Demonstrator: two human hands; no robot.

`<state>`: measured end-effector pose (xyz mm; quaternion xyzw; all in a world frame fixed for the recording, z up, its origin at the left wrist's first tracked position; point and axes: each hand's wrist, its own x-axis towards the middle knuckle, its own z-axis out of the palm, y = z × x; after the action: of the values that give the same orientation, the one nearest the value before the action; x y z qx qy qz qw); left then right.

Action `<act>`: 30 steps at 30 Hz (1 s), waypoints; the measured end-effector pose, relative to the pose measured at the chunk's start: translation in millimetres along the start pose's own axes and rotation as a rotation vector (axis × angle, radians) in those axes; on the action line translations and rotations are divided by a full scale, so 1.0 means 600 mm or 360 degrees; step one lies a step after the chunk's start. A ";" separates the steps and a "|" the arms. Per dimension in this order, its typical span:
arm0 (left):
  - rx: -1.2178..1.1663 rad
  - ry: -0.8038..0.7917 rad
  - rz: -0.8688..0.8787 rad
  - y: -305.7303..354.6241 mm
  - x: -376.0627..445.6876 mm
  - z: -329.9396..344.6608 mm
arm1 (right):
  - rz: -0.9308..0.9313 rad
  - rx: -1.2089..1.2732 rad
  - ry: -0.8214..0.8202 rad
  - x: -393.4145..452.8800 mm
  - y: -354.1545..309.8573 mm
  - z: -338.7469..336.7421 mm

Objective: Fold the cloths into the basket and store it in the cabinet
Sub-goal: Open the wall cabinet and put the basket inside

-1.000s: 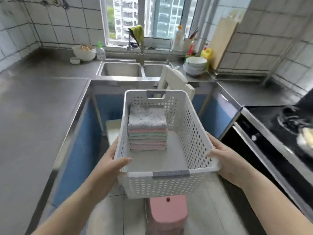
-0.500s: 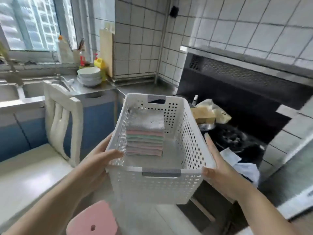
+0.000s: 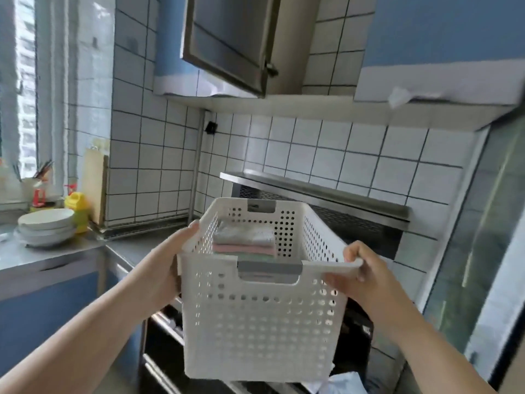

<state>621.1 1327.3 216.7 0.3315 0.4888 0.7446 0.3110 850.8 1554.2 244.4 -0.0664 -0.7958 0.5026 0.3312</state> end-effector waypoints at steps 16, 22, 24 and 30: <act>0.0581 -0.0323 0.0736 0.193 0.263 0.031 | -0.0362 -0.0175 0.0469 0.255 -0.123 -0.055; 0.0570 -0.0161 0.1057 0.267 0.353 0.034 | -0.0496 -0.0277 0.0572 0.353 -0.204 -0.059; 0.0468 -0.0204 0.1159 0.292 0.379 0.035 | -0.0544 -0.0270 0.0591 0.386 -0.235 -0.063; 0.0430 -0.0305 0.1311 0.378 0.443 0.044 | -0.0648 -0.0339 0.0704 0.468 -0.326 -0.069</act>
<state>454.3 1475.6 487.0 0.6038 0.3778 0.7018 -0.0137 703.2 1613.9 550.3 -0.0478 -0.7497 0.3132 0.5811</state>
